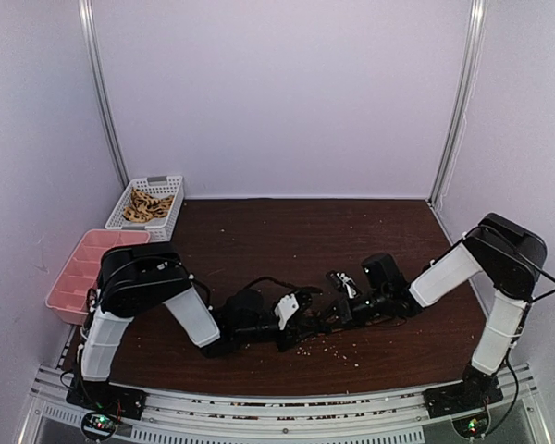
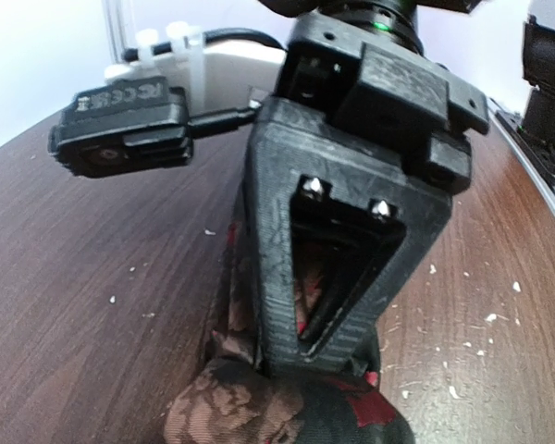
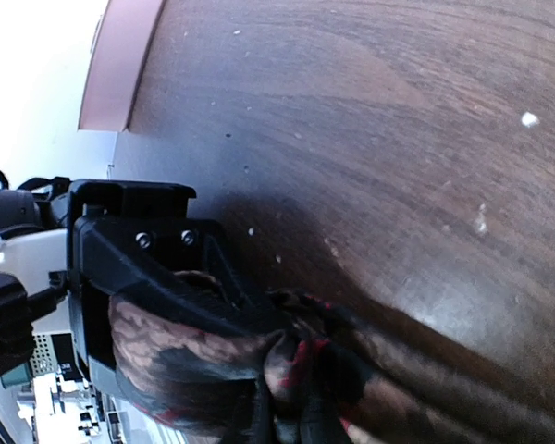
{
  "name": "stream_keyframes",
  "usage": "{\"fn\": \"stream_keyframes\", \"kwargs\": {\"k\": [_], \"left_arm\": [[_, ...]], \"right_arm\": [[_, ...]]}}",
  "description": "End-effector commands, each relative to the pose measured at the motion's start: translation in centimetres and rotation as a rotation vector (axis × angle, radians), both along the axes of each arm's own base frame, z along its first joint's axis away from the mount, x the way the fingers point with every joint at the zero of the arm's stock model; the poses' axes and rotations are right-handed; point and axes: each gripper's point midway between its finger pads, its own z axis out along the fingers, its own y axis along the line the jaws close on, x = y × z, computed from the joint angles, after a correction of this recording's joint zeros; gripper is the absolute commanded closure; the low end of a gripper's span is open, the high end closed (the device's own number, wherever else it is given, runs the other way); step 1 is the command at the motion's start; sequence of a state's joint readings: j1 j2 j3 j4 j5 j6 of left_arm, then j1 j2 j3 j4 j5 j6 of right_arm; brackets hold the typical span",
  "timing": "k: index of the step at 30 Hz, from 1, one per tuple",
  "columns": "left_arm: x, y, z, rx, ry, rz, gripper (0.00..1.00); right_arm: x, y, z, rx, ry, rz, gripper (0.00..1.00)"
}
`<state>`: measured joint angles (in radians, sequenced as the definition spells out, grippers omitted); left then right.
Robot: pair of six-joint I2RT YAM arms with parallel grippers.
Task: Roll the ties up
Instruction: Roll the tie at the center of the board.
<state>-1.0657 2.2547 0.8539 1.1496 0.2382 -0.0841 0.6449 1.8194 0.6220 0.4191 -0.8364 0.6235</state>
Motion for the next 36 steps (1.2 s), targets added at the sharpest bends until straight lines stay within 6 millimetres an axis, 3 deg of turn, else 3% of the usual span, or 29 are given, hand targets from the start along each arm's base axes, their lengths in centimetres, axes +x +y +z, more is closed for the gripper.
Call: {"fn": "stream_keyframes", "kwargs": {"k": [1, 7, 12, 18, 22, 29, 36], "left_arm": [[-1.9, 2.2, -4.6, 0.212, 0.115, -0.044, 0.74], [-2.8, 3.7, -7.3, 0.447, 0.194, -0.076, 0.75], [-2.9, 4.0, -7.6, 0.519, 0.221, -0.081, 0.73], [-3.1, 3.8, -7.8, 0.539, 0.242, -0.089, 0.72], [-3.1, 4.0, -8.0, 0.548, 0.248, -0.091, 0.72], [-3.3, 4.0, -8.2, 0.553, 0.253, -0.102, 0.72], [-3.4, 4.1, -8.2, 0.556, 0.252, -0.102, 0.72]], "right_arm": [[-2.9, -5.1, -4.9, -0.278, 0.133, -0.064, 0.78], [-1.8, -4.2, 0.8, -0.173, 0.033, -0.081, 0.55], [-1.8, -2.3, 3.6, -0.057, 0.040, -0.084, 0.49], [-1.2, 0.4, 4.1, 0.012, 0.066, -0.073, 0.51], [-0.7, 1.2, 3.7, 0.026, 0.083, -0.079, 0.54], [-0.7, 0.9, 4.6, 0.036, 0.062, -0.084, 0.55], [0.5, 0.2, 6.0, 0.054, 0.024, -0.123, 0.51]]}}
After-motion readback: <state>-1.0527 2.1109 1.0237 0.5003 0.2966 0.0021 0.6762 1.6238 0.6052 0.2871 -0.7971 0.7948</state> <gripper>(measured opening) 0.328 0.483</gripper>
